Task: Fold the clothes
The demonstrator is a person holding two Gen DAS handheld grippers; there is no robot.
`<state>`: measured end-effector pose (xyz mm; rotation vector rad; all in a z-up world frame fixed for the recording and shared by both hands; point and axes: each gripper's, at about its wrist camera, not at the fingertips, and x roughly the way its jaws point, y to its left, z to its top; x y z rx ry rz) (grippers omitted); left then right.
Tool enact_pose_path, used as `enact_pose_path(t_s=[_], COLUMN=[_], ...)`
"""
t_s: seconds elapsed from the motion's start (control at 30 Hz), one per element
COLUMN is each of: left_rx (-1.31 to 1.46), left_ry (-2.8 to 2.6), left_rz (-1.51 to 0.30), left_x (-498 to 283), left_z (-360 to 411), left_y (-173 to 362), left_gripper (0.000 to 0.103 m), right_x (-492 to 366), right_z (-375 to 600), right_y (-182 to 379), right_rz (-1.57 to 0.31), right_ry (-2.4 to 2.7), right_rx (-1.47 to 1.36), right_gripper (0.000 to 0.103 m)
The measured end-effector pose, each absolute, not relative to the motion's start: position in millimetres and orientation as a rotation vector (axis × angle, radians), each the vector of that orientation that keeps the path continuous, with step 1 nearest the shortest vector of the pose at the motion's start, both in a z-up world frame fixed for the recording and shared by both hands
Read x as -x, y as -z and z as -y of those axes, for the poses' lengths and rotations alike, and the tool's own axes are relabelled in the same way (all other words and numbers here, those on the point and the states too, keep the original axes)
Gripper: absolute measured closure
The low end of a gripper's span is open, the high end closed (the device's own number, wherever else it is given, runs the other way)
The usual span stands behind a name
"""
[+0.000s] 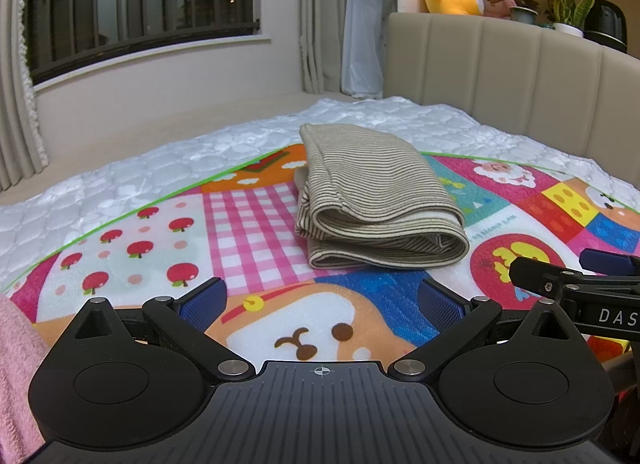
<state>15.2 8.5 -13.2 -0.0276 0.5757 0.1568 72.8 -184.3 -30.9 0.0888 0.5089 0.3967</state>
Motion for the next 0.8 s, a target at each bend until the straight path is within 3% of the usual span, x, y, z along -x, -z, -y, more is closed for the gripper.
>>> enact_pose_path(t_s=[0.8], left_rx=[0.029], left_ry=[-0.159], left_rz=[-0.575], left_x=[-15.8], left_z=[-9.0], left_y=[13.2], left_gripper=[0.0], right_x=[-73.2], right_z=[185.8], right_y=[30.7], right_rz=[-0.512], right_ry=[-0.397], right_rx=[-0.089], right_gripper=[0.0])
